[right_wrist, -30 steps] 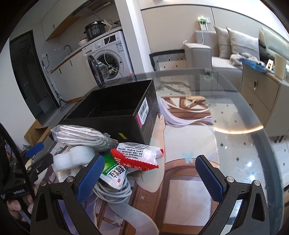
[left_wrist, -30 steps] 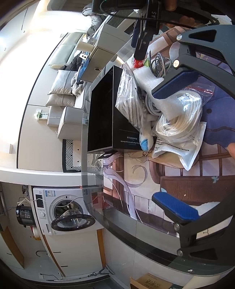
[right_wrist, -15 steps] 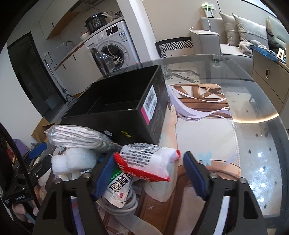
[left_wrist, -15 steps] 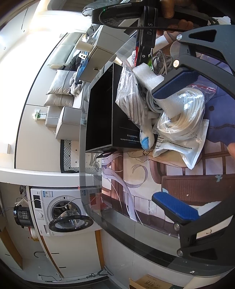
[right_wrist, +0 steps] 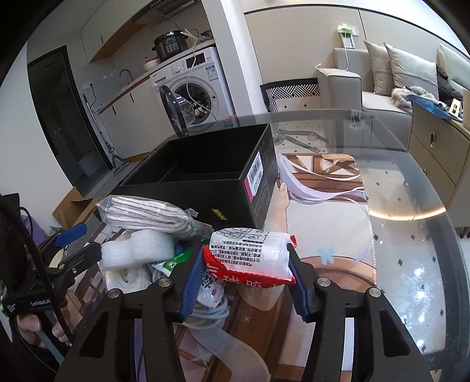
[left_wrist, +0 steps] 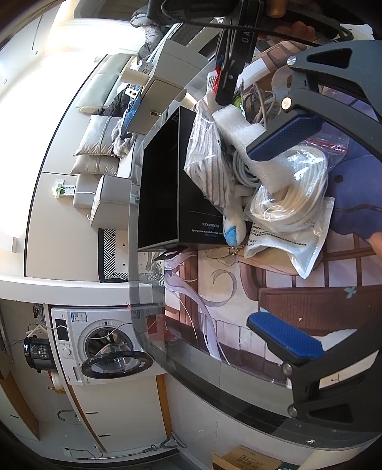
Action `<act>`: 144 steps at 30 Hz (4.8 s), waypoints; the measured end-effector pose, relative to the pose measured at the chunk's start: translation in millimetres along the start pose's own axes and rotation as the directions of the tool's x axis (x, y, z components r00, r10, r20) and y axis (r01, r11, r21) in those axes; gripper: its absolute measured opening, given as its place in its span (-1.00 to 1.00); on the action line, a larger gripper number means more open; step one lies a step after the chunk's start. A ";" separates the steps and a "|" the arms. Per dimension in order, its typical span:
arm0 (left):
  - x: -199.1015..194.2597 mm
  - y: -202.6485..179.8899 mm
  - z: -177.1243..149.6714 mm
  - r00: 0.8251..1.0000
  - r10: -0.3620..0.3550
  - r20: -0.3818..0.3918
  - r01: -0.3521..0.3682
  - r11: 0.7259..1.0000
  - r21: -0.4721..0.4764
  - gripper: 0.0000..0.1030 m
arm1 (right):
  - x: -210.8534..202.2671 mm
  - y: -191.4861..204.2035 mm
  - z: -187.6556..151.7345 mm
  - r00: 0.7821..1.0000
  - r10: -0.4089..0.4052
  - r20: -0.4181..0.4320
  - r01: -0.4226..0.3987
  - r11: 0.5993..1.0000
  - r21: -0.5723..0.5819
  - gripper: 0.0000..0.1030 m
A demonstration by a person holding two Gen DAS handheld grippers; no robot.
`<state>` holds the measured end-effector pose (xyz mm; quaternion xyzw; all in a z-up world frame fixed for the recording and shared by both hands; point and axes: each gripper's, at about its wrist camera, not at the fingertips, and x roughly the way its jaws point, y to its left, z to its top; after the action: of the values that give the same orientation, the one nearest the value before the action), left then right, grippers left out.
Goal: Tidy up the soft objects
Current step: 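Grasp the white foam sleeve with the left gripper while the right gripper holds the packet, then lower the foam sleeve and packet into the black box and open both grippers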
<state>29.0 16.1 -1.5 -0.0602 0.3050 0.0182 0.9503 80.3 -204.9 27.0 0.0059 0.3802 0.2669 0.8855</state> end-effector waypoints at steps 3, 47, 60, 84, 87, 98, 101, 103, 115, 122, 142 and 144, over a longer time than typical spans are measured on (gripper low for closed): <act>-1.8 -2.5 -1.8 1.000 -0.007 -0.005 0.007 1.000 0.004 1.00 | -6.3 -1.3 -3.5 1.000 -0.001 0.013 0.001 1.000 -0.003 0.03; 22.7 -54.7 2.3 0.940 -0.311 -0.141 0.323 0.943 0.076 0.02 | -42.1 0.5 -18.7 0.995 0.006 0.099 -0.003 0.999 -0.036 0.03; 2.3 -47.2 -2.4 0.944 -0.317 -0.088 0.324 0.943 0.075 -0.22 | -52.7 14.2 -15.6 0.992 0.018 0.128 -0.009 0.997 -0.070 0.03; -39.3 -21.2 28.5 0.974 -0.217 0.070 0.211 0.974 0.079 -0.22 | -81.2 47.2 10.8 0.978 0.039 0.207 -0.010 0.990 -0.138 0.03; -37.6 -17.7 32.6 0.977 -0.199 0.076 0.193 0.978 0.077 -0.22 | -79.3 49.7 16.2 0.977 0.046 0.208 -0.016 0.990 -0.143 0.03; -23.1 -10.2 54.3 0.986 -0.140 0.095 0.133 0.988 0.078 -0.22 | -65.7 61.8 35.9 0.977 0.054 0.208 -0.017 0.984 -0.176 0.03; -17.0 -12.3 56.4 0.987 -0.130 0.093 0.122 0.988 0.089 -0.22 | -60.6 62.7 39.0 0.978 0.055 0.203 -0.018 0.984 -0.179 0.03; -12.8 -13.1 59.4 0.988 -0.128 0.091 0.119 0.988 0.095 -0.22 | -57.3 62.5 41.1 0.978 0.055 0.202 -0.018 0.983 -0.182 0.03; 13.0 -14.9 73.1 0.992 -0.101 0.072 0.094 0.991 0.099 -0.21 | -33.1 59.7 59.9 0.983 0.052 0.179 -0.018 0.982 -0.188 0.03; 29.6 -15.4 78.1 0.994 -0.095 0.053 0.090 0.991 0.095 -0.21 | -16.0 56.5 65.2 0.987 0.047 0.155 -0.017 0.981 -0.194 0.03; 59.9 -26.1 86.5 0.998 -0.050 0.028 0.047 0.993 0.104 -0.20 | 28.6 46.9 77.6 0.993 0.036 0.109 -0.013 0.978 -0.206 0.03; 62.1 -27.6 86.6 0.999 -0.046 0.025 0.043 0.993 0.108 -0.20 | 31.3 47.3 79.0 0.994 0.035 0.107 -0.012 0.978 -0.208 0.03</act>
<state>131.5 -0.5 35.1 -0.0157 0.2909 -0.0186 0.9564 129.4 -134.3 72.2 -0.0669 0.3008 0.3146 0.8978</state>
